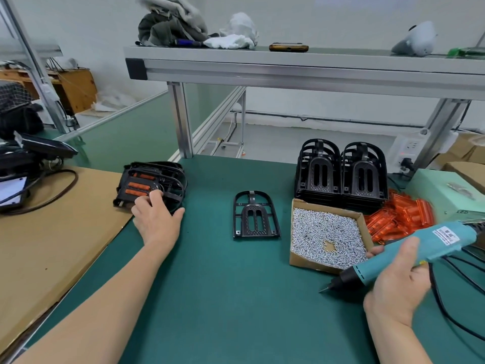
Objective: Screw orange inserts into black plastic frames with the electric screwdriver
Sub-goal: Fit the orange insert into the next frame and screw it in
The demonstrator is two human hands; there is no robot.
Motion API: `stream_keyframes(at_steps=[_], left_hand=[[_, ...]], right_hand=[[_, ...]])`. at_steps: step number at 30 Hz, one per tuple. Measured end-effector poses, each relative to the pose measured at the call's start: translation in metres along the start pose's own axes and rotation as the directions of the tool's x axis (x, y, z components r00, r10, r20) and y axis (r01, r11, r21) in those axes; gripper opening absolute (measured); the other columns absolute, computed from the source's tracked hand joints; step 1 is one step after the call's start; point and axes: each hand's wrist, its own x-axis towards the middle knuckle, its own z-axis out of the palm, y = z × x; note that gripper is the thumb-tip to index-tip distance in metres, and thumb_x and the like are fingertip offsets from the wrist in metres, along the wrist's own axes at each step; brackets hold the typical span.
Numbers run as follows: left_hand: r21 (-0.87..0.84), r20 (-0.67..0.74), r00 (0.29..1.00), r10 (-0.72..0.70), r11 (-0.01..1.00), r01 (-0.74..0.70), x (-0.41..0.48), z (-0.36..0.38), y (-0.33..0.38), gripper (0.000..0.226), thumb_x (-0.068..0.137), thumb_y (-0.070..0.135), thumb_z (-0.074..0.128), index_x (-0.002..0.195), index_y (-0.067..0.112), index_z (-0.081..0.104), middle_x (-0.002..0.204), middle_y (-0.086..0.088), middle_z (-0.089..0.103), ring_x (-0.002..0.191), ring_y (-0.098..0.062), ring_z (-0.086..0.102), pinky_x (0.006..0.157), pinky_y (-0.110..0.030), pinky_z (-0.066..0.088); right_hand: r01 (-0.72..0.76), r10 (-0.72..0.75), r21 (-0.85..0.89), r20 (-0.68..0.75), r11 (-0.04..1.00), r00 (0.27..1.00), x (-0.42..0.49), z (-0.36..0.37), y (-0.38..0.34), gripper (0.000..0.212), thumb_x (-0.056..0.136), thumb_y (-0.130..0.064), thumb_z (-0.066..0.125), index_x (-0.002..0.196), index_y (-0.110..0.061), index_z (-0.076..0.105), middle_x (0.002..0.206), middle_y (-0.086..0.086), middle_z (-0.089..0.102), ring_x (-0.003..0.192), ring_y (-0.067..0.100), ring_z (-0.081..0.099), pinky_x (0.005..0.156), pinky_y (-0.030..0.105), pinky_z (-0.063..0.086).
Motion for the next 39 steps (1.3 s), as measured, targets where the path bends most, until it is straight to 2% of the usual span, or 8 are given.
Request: stream_keyframes(at_steps=[8,12,15,18,23,31,36,39], left_hand=[[0.070,-0.066,0.977,0.203,0.978,-0.198,-0.024,-0.004,0.021,0.065,0.072,0.040,0.084,0.119,0.011,0.050,0.128,-0.018,0.044,0.115,-0.038,0.040,0.094,-0.051,0.033],[-0.085,0.074,0.796,0.601,0.799,-0.596,-0.058,0.001,0.059,0.045,0.075,0.041,0.082,0.105,0.015,0.063,0.107,-0.007,0.056,0.101,-0.030,0.048,0.084,-0.041,0.035],[-0.054,0.271,0.648,0.711,0.684,-0.728,-0.077,0.012,0.079,0.035,0.082,0.048,0.072,0.098,0.020,0.061,0.103,0.003,0.055,0.102,-0.023,0.046,0.083,-0.035,0.033],[0.015,0.327,0.686,0.650,0.722,-0.692,-0.080,0.018,0.083,0.027,0.092,0.042,0.064,0.097,0.017,0.055,0.101,0.003,0.054,0.101,-0.022,0.044,0.085,-0.034,0.038],[0.011,0.197,0.698,0.688,0.711,-0.703,-0.087,0.001,0.077,0.018,0.095,0.016,0.065,0.085,0.007,0.052,0.085,-0.007,0.052,0.078,-0.027,0.042,0.060,-0.037,0.037],[-0.258,0.018,0.915,0.402,0.886,-0.385,-0.088,-0.046,0.083,0.020,0.102,0.010,0.046,0.083,0.007,0.039,0.081,-0.009,0.044,0.067,-0.028,0.038,0.064,-0.035,0.029],[-0.533,0.275,0.951,0.139,0.845,0.031,-0.098,-0.055,0.069,0.023,0.103,0.012,0.045,0.081,0.009,0.042,0.077,-0.006,0.053,0.057,-0.005,0.066,0.062,-0.028,0.048],[-0.597,0.413,0.908,0.075,0.775,0.208,-0.107,-0.052,0.057,0.022,0.103,0.009,0.047,0.085,-0.003,0.043,0.084,-0.015,0.048,0.063,-0.017,0.065,0.063,-0.037,0.059]], right_hand=[[-0.031,0.031,0.017,0.002,0.999,1.000,-0.001,0.000,-0.003,0.037,0.088,-0.061,0.056,0.087,-0.025,0.049,0.060,-0.005,0.064,0.058,0.013,0.061,0.061,0.030,0.052],[-0.064,0.064,0.039,0.002,0.997,0.998,-0.001,0.000,-0.005,0.037,0.087,-0.060,0.057,0.089,-0.024,0.050,0.060,-0.004,0.064,0.058,0.012,0.061,0.058,0.029,0.052],[-0.067,0.068,0.048,-0.015,0.997,0.998,0.000,0.000,-0.007,0.033,0.091,-0.056,0.057,0.089,-0.024,0.048,0.060,-0.002,0.063,0.056,0.014,0.060,0.058,0.029,0.051],[-0.068,0.070,0.035,-0.039,0.997,0.997,0.001,-0.002,-0.008,0.026,0.099,-0.048,0.055,0.090,-0.024,0.047,0.063,0.003,0.063,0.057,0.018,0.061,0.060,0.032,0.052],[-0.128,0.134,0.066,-0.082,0.990,0.988,0.008,-0.009,-0.007,0.028,0.099,-0.049,0.053,0.098,-0.020,0.050,0.066,0.003,0.065,0.059,0.018,0.063,0.060,0.030,0.054],[-0.228,0.250,0.156,-0.141,0.961,0.958,0.016,-0.013,-0.007,0.031,0.099,-0.050,0.052,0.096,-0.020,0.051,0.065,0.000,0.064,0.057,0.016,0.064,0.057,0.028,0.054],[-0.270,0.298,0.172,-0.165,0.947,0.940,0.019,-0.015,-0.007,0.038,0.101,-0.049,0.050,0.104,-0.011,0.050,0.069,0.005,0.063,0.054,0.012,0.063,0.055,0.024,0.053],[-0.290,0.319,0.172,-0.172,0.941,0.932,0.019,-0.015,-0.009,0.041,0.102,-0.050,0.048,0.108,-0.010,0.049,0.074,0.008,0.064,0.058,0.013,0.064,0.058,0.025,0.054]])
